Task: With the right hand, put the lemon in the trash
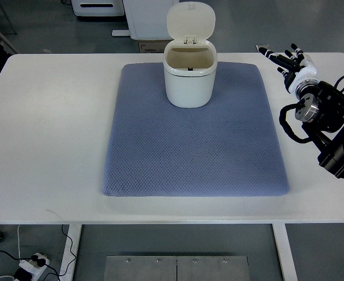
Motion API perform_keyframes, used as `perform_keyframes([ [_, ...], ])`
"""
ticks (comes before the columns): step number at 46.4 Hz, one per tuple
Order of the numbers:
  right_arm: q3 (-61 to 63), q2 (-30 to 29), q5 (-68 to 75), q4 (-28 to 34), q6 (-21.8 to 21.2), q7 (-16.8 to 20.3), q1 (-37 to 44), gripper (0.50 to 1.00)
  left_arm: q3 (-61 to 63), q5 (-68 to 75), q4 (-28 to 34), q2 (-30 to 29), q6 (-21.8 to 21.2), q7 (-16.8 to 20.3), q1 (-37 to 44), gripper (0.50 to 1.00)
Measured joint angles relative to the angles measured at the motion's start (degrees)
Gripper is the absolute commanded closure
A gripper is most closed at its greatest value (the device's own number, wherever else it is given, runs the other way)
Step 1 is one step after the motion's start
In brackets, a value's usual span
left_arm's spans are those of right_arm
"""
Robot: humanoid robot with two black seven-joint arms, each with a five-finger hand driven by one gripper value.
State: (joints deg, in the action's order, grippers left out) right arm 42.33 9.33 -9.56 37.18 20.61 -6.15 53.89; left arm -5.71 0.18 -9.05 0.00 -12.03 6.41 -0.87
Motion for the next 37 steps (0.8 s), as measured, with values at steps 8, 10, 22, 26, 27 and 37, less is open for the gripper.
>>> perform_keyframes([
  [8,5.9,-0.4,0.1,0.9,-2.3,-0.9,-2.8,0.500,0.0,0.0,0.0,0.0,0.0,0.0,0.0,0.500],
  [10,7.8,-0.9,0.1,1.3,-3.2,-2.1,-3.8,0.500,0.0,0.0,0.0,0.0,0.0,0.0,0.0,0.500],
  [22,12.2,-2.8,0.1,2.1,-5.5,-7.8,-6.7,0.502,0.0,0.0,0.0,0.0,0.0,0.0,0.0,0.500],
  [26,12.8,-3.0,0.1,2.1,-6.9,-9.3,-7.3,0.502,0.0,0.0,0.0,0.0,0.0,0.0,0.0,0.500],
  [27,12.9,-3.0,0.1,2.1,-7.2,-9.5,-7.4,0.502,0.0,0.0,0.0,0.0,0.0,0.0,0.0,0.500],
  [37,13.0,-3.0,0.1,2.1,-11.6,-11.6,-9.5,0.500,0.0,0.0,0.0,0.0,0.0,0.0,0.0,0.500],
])
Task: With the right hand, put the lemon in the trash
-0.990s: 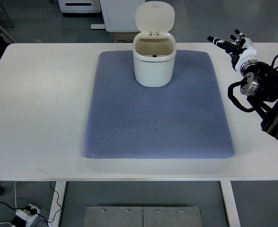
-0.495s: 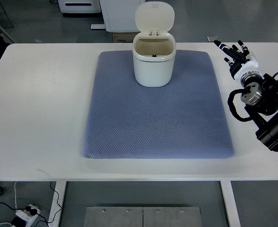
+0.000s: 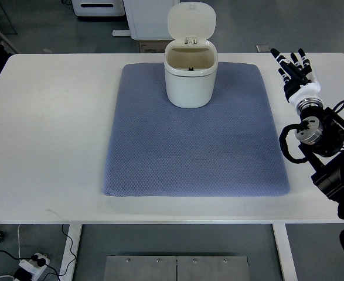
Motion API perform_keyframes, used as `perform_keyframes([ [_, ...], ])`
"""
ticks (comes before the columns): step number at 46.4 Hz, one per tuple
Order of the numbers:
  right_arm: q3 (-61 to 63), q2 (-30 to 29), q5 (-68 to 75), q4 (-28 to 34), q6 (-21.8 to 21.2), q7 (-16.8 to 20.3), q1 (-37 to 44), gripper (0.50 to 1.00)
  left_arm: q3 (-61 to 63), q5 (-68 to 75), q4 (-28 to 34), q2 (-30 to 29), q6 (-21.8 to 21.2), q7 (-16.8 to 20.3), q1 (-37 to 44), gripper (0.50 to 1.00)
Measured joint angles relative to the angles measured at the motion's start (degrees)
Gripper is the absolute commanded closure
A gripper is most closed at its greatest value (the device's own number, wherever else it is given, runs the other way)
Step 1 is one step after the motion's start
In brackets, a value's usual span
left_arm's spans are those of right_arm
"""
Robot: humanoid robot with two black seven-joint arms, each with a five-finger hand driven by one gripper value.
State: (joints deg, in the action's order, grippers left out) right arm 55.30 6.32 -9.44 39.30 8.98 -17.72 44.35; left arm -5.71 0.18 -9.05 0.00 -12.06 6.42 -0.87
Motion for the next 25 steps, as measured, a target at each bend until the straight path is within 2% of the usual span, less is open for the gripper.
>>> perform_keyframes([
  [5,0.0,0.0,0.0,0.0,-2.9,-1.9,-1.7,0.500,0.0,0.0,0.0,0.0,0.0,0.0,0.0,0.500],
  [11,-0.1,0.0,-0.1,-0.2,-3.5,-5.2,-2.9,0.500,0.0,0.0,0.0,0.0,0.0,0.0,0.0,0.500],
  [25,-0.5,0.0,-0.3,-0.2,-3.7,-6.3,-4.5,0.500,0.0,0.0,0.0,0.0,0.0,0.0,0.0,0.500],
])
